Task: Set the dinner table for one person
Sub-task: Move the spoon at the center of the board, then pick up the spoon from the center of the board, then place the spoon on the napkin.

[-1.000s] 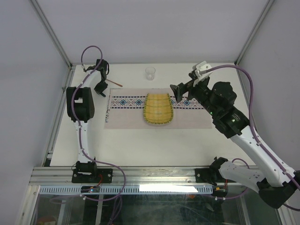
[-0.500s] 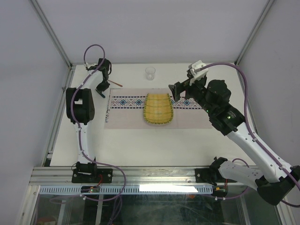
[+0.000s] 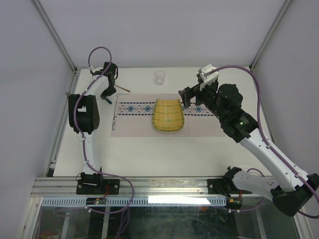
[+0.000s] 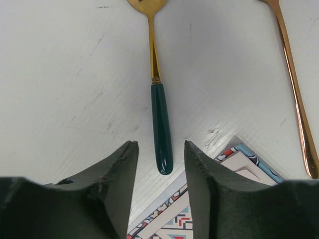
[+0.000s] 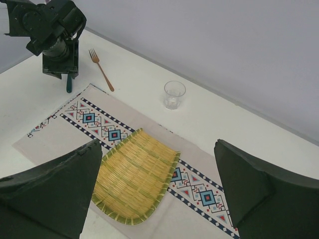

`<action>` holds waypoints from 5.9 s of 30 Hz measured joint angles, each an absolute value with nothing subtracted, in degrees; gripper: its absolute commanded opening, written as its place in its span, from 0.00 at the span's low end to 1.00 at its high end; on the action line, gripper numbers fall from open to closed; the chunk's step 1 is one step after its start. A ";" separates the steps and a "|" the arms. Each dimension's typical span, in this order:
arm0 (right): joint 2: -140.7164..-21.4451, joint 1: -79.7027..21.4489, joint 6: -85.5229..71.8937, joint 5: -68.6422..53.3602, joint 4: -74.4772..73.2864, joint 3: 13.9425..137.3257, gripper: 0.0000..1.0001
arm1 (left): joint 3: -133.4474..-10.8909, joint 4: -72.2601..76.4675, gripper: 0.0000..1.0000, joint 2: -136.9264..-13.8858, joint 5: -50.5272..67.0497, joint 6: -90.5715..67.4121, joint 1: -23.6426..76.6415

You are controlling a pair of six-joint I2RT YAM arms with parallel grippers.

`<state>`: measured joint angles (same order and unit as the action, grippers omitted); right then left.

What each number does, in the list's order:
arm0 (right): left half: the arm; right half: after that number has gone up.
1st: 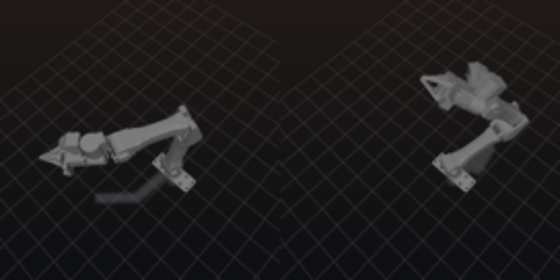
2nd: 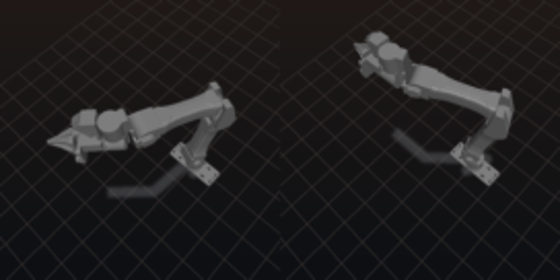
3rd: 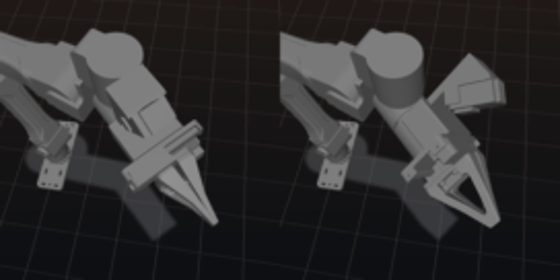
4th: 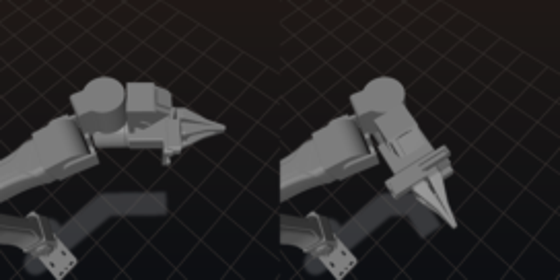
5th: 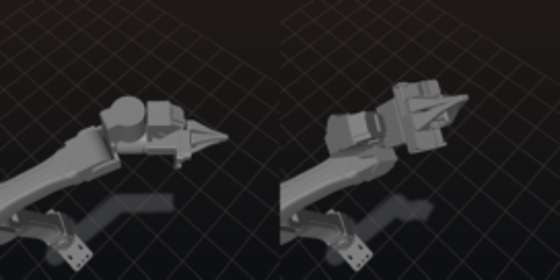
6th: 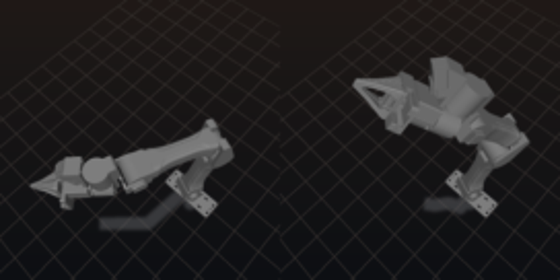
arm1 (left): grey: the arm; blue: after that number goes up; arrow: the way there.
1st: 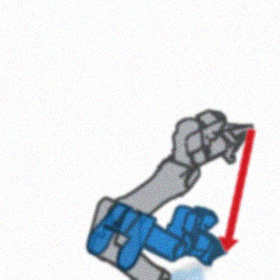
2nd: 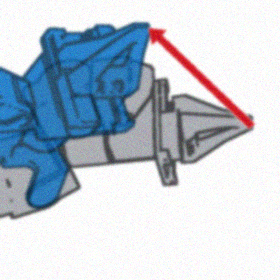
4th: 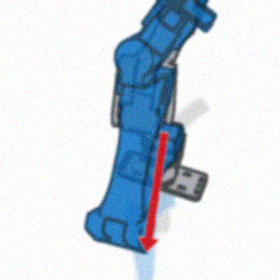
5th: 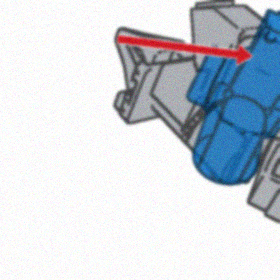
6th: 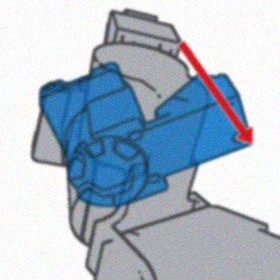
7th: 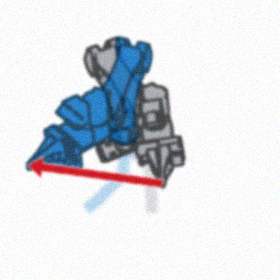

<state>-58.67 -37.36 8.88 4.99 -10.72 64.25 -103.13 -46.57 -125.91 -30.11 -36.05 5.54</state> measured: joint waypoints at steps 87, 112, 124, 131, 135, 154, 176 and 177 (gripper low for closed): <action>-60.49 -37.36 7.57 11.73 -13.63 64.29 0.99 | -91.37 -37.58 0.01 -117.34 -18.85 -37.08 12.08; -62.54 -37.32 6.20 12.67 -14.50 64.49 0.99 | -79.66 -34.17 0.00 -112.90 -18.83 -39.44 15.81; -64.16 -37.32 5.50 12.56 -14.55 64.49 0.99 | -78.67 -32.97 0.42 -112.71 -18.96 -39.83 16.58; -64.25 -37.32 5.43 12.19 -14.63 64.49 0.99 | -78.54 -33.71 0.66 -110.98 -20.73 -39.83 16.56; -64.53 -37.32 4.93 11.27 -14.63 64.51 0.99 | -78.54 -34.94 0.78 -109.36 -22.76 -39.55 16.58; -78.85 -37.32 0.43 0.40 -13.87 66.06 0.94 | -69.65 -33.15 0.81 -94.65 -28.75 -37.26 7.97; -124.31 -43.81 1.45 -8.38 -18.04 110.08 0.91 | -69.89 -30.20 0.86 -93.19 -26.04 -37.28 -3.81; -126.17 -44.10 1.48 -8.69 -18.41 112.18 0.91 | -70.15 -29.98 0.86 -93.19 -25.61 -37.28 -3.86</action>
